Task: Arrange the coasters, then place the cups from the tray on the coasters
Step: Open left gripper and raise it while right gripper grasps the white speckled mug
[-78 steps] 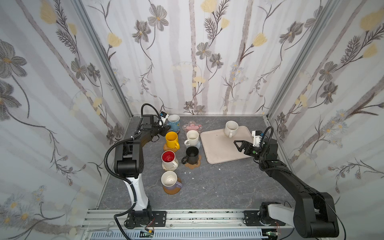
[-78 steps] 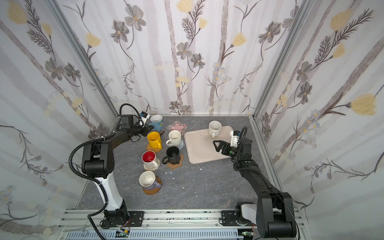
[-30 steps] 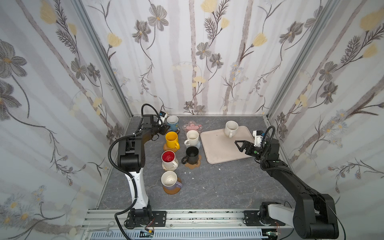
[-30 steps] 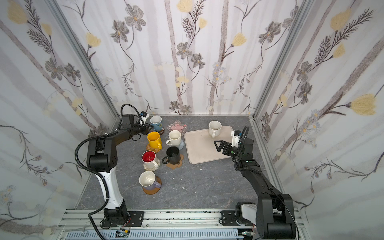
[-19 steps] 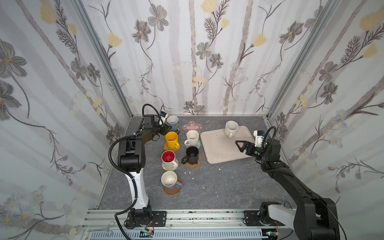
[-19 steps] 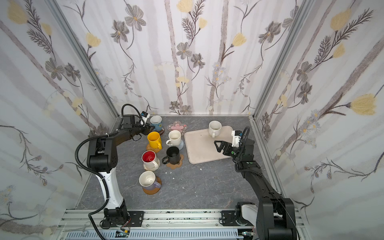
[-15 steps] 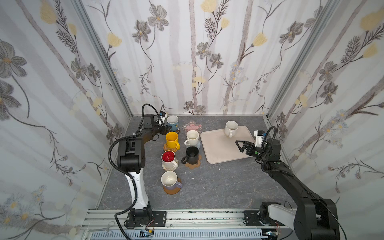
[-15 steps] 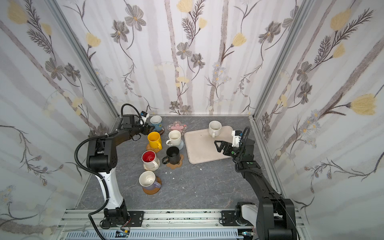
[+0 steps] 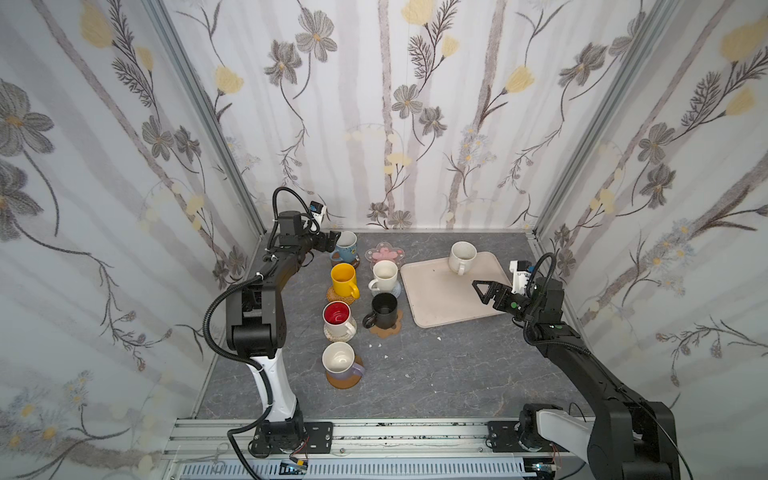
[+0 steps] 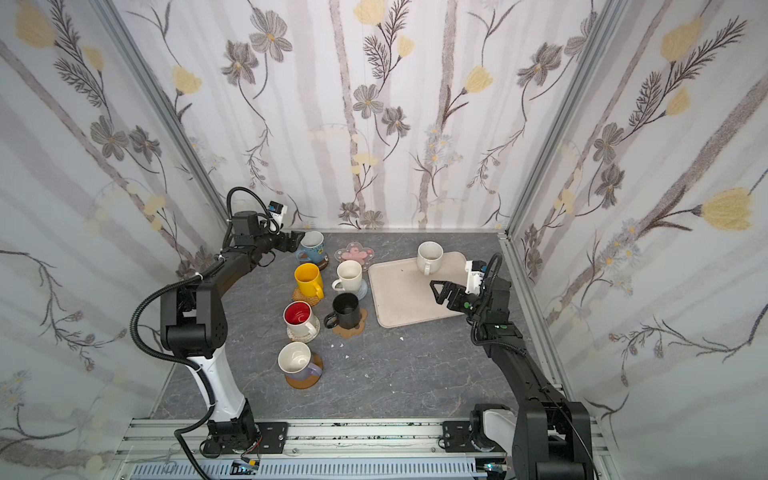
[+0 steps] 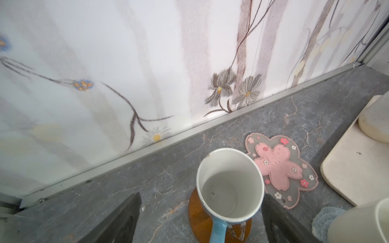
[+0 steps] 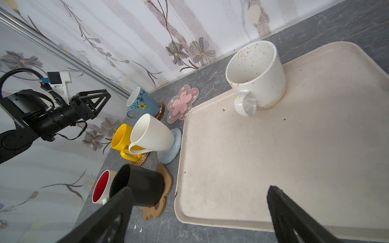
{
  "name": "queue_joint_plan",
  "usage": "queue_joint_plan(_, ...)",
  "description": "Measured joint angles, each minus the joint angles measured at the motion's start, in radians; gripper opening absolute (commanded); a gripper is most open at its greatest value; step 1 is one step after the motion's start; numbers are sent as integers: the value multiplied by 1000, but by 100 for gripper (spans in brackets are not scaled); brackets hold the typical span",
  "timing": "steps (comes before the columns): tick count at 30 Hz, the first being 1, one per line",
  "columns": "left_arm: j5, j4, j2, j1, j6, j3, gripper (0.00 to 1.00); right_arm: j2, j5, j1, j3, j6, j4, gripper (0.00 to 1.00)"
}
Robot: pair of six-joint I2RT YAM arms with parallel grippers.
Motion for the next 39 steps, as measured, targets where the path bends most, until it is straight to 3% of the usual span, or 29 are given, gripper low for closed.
queue_joint_plan(6,13,-7,-75,-39,-49,32,97,-18,14,-11,-1,1,-10,99)
queue_joint_plan(10,8,-16,-118,-108,-52,32,95,-30,32,-16,2,2,-37,89)
queue_joint_plan(14,-38,-17,-137,-200,-60,33,94,-38,66,-17,13,3,-58,79)
queue_joint_plan(25,-206,-38,-134,-449,-109,50,91,-91,196,39,26,5,-151,75)
queue_joint_plan(31,-308,-39,-162,-493,-234,33,90,-56,306,101,78,51,-208,71)
queue_joint_plan(39,-409,-42,-378,-512,-431,-147,95,130,401,189,226,95,-229,62)
